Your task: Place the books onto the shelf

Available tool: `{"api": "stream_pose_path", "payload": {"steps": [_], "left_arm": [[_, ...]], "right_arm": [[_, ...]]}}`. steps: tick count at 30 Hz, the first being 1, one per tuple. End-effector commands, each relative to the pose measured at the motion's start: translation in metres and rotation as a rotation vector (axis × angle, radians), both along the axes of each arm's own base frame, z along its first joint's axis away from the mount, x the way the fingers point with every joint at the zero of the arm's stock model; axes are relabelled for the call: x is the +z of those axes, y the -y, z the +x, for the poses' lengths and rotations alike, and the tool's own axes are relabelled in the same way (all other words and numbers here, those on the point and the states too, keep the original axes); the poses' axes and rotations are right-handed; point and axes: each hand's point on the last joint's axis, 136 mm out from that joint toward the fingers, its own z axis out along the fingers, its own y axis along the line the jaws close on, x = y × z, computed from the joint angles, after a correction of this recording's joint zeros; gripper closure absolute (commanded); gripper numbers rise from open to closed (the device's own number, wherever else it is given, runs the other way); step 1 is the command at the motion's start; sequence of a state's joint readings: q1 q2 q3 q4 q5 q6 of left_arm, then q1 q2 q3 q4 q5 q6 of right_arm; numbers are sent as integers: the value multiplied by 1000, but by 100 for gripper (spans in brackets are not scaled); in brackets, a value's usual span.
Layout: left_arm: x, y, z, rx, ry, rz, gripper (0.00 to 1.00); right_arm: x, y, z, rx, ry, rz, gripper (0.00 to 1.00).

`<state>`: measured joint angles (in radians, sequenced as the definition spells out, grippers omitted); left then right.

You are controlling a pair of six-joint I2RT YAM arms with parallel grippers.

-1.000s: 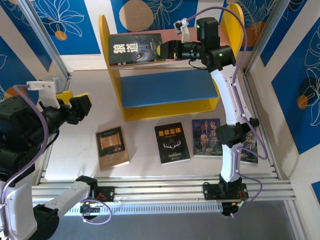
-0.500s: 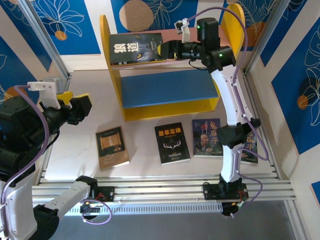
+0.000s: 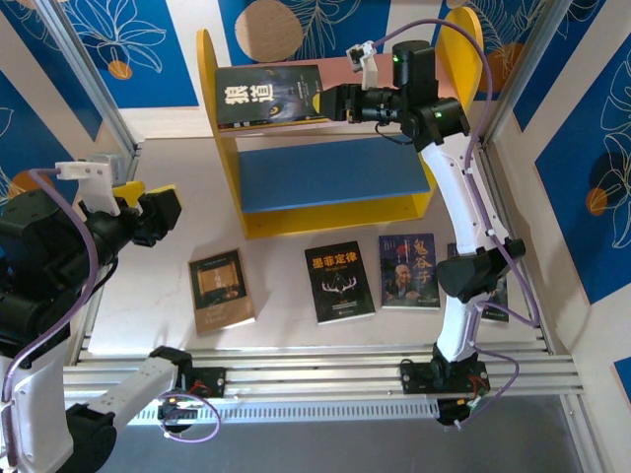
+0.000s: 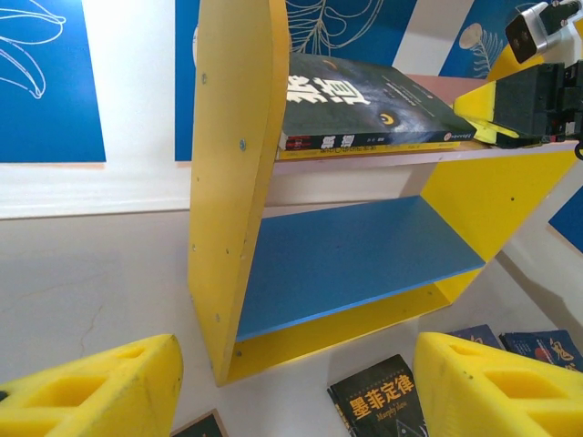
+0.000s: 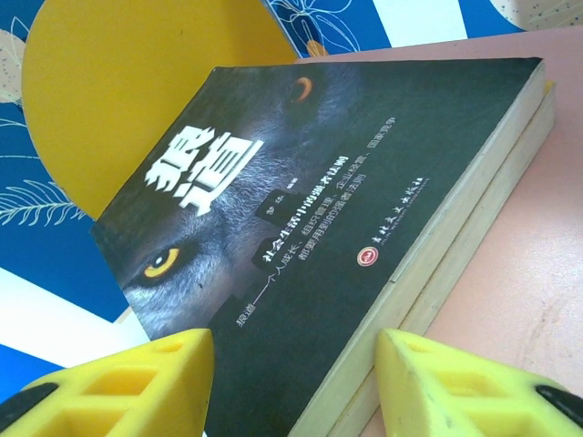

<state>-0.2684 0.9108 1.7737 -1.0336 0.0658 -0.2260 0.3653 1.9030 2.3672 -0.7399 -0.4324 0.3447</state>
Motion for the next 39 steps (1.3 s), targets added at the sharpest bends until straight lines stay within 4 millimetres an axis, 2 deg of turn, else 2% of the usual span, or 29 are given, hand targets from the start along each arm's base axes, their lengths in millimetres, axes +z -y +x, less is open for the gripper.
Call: {"api": "stream_pose_path", "payload": {"steps": [1, 14, 25, 39], "left_arm": [[2, -3, -2, 10, 15, 6, 32], [1, -3, -1, 11, 17, 8, 32], [2, -4, -2, 14, 20, 13, 32], [0, -5, -2, 20, 18, 20, 32]], "right_arm": [[2, -2, -12, 38, 5, 1, 50], [10, -17, -26, 104, 77, -11, 50], [11, -30, -25, 119, 86, -29, 50], [8, -33, -21, 113, 87, -37, 49]]}}
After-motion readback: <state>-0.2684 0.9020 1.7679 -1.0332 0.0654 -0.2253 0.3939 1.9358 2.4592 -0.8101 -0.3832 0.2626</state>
